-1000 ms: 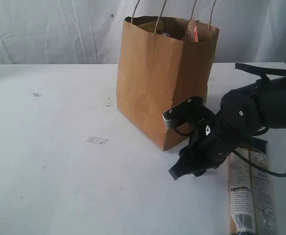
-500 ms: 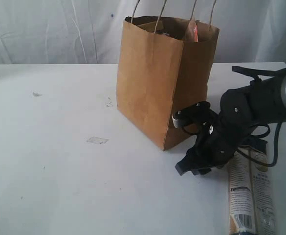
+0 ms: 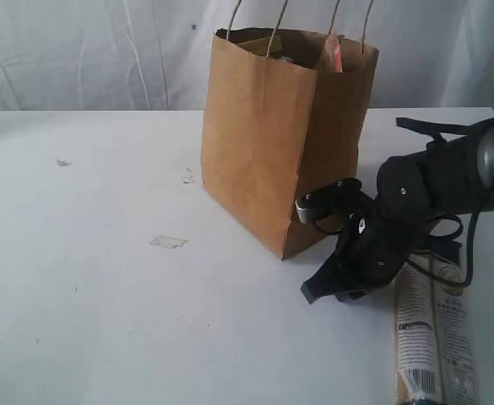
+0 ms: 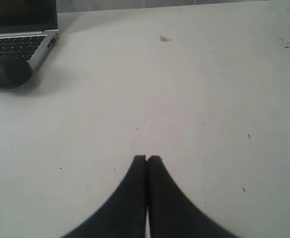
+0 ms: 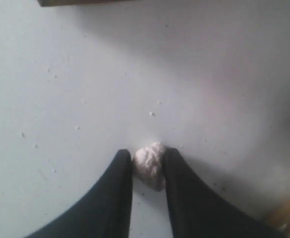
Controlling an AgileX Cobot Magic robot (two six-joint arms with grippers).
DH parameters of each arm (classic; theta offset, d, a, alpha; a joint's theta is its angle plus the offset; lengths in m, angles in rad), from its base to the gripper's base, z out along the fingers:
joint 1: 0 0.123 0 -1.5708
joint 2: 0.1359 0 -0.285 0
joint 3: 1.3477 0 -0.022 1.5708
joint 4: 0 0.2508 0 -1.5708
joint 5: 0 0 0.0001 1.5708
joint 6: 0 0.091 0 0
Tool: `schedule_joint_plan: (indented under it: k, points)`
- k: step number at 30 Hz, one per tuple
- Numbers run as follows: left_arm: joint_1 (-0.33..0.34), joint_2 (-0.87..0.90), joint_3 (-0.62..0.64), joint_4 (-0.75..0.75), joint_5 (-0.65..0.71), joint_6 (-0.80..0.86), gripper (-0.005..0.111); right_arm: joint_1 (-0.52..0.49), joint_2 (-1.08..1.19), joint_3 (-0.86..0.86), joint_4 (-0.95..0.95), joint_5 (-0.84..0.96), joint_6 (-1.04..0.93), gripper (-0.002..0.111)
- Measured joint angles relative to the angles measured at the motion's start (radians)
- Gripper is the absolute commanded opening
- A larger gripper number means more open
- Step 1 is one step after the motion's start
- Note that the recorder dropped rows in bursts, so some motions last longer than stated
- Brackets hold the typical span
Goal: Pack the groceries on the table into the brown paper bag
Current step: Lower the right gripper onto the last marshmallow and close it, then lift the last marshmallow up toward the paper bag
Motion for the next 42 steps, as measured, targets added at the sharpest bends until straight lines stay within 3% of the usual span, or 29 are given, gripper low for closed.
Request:
schedule_joint_plan:
  k: [9,19,23,30,35,42]
  points:
    - [0.000,0.000,0.000,0.000,0.000,0.000,0.000,0.036,-0.038,-0.033,0.139,0.044,-0.041,0.001]
    - [0.000,0.000,0.000,0.000,0.000,0.000,0.000,0.247,-0.180,-0.080,0.793,0.423,-0.789,0.001]
    - [0.000,0.000,0.000,0.000,0.000,0.000,0.000,0.301,-0.210,-0.069,0.971,0.530,-0.836,0.001]
    - [0.000,0.000,0.000,0.000,0.000,0.000,0.000,0.385,-0.213,0.051,1.431,0.468,-0.985,0.001]
    - [0.000,0.000,0.000,0.000,0.000,0.000,0.000,0.396,-0.237,0.069,1.630,0.522,-1.057,0.001]
    - [0.000,0.000,0.000,0.000,0.000,0.000,0.000,0.311,-0.409,0.048,1.673,0.576,-1.061,0.001]
